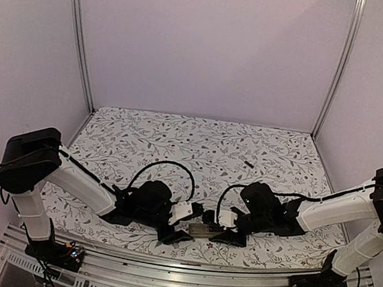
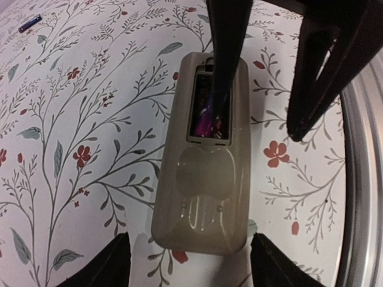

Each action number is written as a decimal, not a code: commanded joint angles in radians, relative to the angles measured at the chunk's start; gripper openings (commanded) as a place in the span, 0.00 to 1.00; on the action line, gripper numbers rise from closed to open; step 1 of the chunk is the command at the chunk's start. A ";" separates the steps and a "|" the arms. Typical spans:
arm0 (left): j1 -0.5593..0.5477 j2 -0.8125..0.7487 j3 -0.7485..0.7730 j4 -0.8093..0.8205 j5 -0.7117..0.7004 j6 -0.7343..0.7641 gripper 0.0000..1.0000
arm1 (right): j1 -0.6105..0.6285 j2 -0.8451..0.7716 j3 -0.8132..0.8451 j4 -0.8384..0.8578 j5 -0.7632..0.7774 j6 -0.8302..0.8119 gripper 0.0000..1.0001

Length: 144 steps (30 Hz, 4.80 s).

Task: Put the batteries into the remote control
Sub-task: Adjust the remote control without the battery cover at the center of the board, then pick up the battery at the center of the board.

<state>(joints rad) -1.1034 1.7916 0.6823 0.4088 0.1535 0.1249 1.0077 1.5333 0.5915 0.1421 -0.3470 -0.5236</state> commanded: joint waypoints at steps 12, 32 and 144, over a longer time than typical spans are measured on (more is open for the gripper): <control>0.046 -0.088 -0.071 0.050 0.029 -0.020 0.71 | 0.037 -0.003 0.138 -0.326 0.145 -0.103 0.43; 0.077 -0.144 -0.130 0.097 0.040 -0.029 0.71 | 0.043 0.101 0.204 -0.360 0.228 -0.088 0.44; 0.092 -0.168 -0.095 0.046 0.028 -0.013 0.72 | -0.621 0.675 1.031 -0.741 0.247 0.266 0.02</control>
<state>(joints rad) -1.0275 1.6478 0.5716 0.4656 0.1921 0.1043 0.3878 2.2467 1.6848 -0.5900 -0.0608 -0.2306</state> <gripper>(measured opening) 0.723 0.053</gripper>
